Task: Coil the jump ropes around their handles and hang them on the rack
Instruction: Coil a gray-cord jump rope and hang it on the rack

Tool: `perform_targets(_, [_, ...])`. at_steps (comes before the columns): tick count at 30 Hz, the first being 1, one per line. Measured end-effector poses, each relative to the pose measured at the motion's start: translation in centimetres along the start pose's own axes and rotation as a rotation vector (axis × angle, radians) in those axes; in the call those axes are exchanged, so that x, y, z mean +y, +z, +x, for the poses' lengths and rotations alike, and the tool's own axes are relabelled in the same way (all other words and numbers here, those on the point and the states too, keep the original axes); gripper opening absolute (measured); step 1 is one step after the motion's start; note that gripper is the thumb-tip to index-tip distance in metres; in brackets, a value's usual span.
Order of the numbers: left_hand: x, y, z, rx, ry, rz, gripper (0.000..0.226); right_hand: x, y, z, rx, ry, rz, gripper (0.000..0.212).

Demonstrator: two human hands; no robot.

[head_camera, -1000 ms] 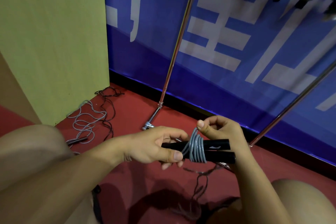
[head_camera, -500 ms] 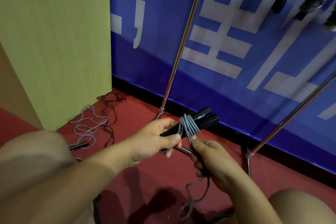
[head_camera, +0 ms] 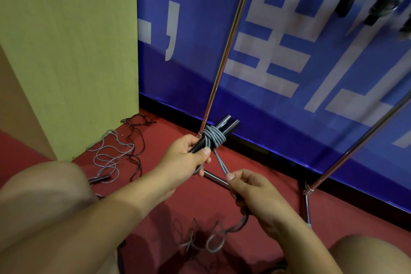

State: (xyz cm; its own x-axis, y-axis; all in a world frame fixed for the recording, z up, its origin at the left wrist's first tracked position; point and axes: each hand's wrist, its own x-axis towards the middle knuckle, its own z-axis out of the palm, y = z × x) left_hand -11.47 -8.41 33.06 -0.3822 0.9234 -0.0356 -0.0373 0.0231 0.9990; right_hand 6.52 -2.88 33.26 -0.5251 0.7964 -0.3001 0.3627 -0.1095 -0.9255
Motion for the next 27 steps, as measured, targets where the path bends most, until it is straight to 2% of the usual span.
perform_targets(4, [-0.1, 0.0, 0.2, 0.030, 0.014, 0.036, 0.008, 0.0, -0.2, 0.0, 0.039, -0.060, -0.092, 0.014])
perform_targets(10, [-0.5, -0.6, 1.2, 0.058, 0.049, 0.210, 0.011, -0.2, -0.2, -0.8, 0.028, -0.139, -0.210, 0.018])
perform_targets(15, [-1.5, -0.6, 1.4, 0.105, 0.154, 0.658, 0.011, -0.6, -0.3, -1.4, 0.038, -0.214, -0.351, 0.035])
perform_targets(17, [-1.7, -0.5, 1.3, 0.123, 0.153, 0.763, 0.012, -0.7, -0.3, -1.6, 0.033, -0.220, -0.389, 0.039])
perform_targets(22, [-2.1, -0.4, 1.9, 0.105, 0.112, 0.768, 0.012, -0.7, 0.0, -1.3, 0.089, -0.222, -0.401, 0.047])
perform_targets(27, [-2.3, -0.4, 2.1, 0.086, 0.098, 0.754, 0.011, -0.8, 0.5, -1.5, 0.185, -0.311, -0.487, 0.050])
